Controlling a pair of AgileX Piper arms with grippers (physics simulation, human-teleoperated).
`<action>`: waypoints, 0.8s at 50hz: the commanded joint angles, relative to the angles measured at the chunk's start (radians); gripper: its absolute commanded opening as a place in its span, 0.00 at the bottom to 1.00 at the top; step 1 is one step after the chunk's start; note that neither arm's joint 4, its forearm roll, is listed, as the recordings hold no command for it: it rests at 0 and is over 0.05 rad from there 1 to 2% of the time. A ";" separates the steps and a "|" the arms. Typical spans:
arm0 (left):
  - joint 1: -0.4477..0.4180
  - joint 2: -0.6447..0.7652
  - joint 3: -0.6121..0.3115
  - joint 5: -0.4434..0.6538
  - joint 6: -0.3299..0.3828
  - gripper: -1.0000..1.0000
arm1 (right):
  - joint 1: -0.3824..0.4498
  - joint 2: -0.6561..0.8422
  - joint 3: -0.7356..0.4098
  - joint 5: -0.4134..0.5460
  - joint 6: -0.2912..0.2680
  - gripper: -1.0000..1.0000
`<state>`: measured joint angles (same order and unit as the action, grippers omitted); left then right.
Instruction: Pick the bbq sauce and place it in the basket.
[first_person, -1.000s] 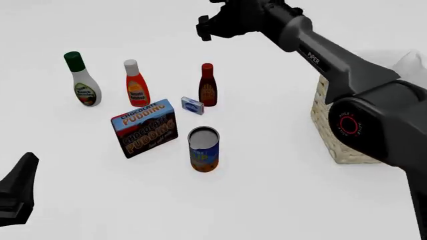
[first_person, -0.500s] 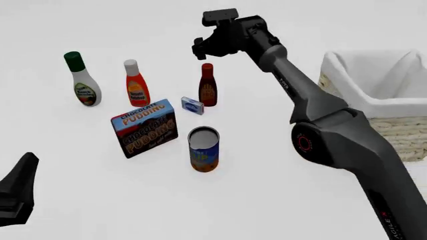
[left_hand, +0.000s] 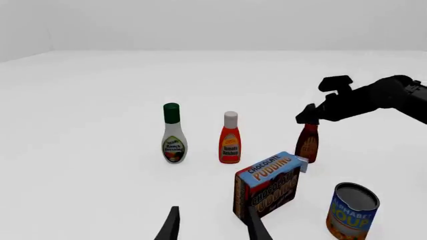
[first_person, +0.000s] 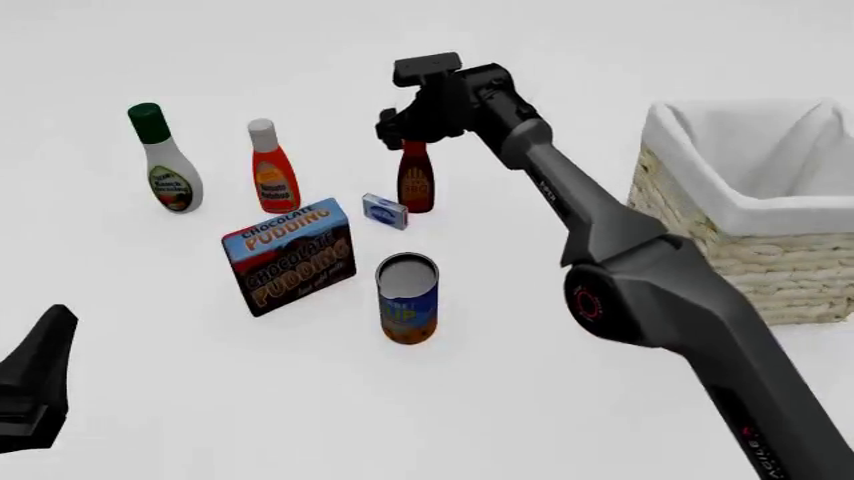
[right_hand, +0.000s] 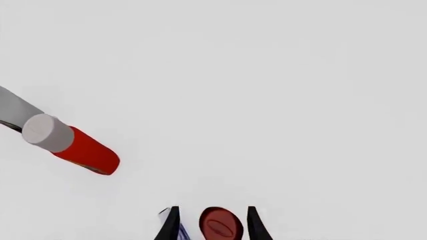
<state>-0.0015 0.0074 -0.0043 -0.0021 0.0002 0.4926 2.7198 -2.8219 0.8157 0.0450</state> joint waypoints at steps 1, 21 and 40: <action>0.000 0.000 0.000 0.000 0.000 1.00 | 0.011 0.027 -0.005 0.009 0.001 1.00; 0.000 0.000 0.000 0.000 0.000 1.00 | 0.003 0.050 -0.006 0.029 -0.009 1.00; 0.000 0.000 0.000 0.000 0.000 1.00 | -0.003 0.070 -0.007 0.043 -0.019 1.00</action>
<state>-0.0015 0.0075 -0.0043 -0.0020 0.0002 0.4919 2.7799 -2.8283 0.8522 0.0301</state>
